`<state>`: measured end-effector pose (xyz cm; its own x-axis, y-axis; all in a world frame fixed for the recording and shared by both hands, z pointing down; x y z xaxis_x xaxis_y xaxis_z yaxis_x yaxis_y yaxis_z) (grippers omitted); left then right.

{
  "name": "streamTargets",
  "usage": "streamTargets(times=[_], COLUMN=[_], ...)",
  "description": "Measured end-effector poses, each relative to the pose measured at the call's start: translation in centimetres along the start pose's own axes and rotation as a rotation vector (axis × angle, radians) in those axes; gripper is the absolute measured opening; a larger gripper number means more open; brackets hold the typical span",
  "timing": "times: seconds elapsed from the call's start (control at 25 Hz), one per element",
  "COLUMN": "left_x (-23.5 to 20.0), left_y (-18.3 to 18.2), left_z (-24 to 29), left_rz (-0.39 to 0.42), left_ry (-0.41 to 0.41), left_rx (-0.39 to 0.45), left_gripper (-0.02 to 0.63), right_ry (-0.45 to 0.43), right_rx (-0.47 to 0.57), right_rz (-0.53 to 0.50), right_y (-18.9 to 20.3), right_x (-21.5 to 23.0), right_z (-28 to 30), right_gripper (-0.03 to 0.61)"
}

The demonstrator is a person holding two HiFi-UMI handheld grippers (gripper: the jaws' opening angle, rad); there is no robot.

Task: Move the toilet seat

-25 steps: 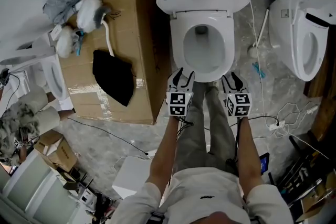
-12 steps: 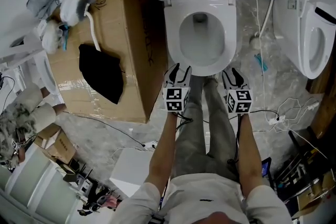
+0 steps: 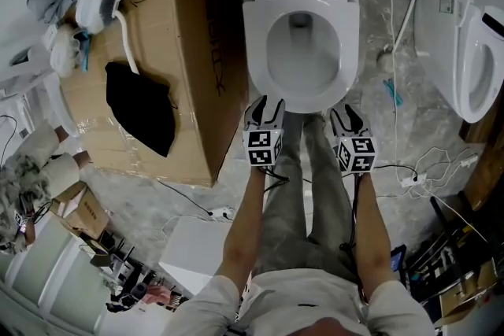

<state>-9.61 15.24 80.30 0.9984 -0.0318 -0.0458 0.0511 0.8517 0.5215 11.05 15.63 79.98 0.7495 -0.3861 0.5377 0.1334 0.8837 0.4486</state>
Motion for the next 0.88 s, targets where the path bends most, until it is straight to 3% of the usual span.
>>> streamTargets(times=[0.44,0.6,0.72,0.88], left_x=[-1.0,-1.4,-1.4,-1.8], left_y=[4.2,5.7,6.5,7.1], left_z=[2.4,2.8,3.4,4.0], left_rz=[-0.054,-0.085,-0.104,-0.115], left_ry=[-0.018,-0.014,-0.002,-0.007], left_rx=[-0.066,-0.092,-0.108,-0.114], left_gripper=[0.210,0.232,0.249,0.266], right_ry=[-0.001,0.004,0.006,0.001], right_rx=[-0.030,-0.023,-0.018,-0.007], right_rz=[-0.006,0.039,0.066,0.100], right_y=[2.2,3.5,4.3,4.9], right_x=[1.4,1.9,2.3,2.4], right_z=[2.5,3.1,3.6,4.3], right_gripper=[0.203,0.212,0.259,0.276])
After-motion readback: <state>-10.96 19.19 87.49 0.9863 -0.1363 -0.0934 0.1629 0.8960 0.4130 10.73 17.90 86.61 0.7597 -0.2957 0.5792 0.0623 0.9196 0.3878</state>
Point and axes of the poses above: the fingertips, and each gripper's own axes: z forward along the fingers, x to its right, y out of its underside, the point moved 2 cm from there along -z, backward along the fingers, and after that the axes turned 15 degrees about -y, right-handed, at the moved point
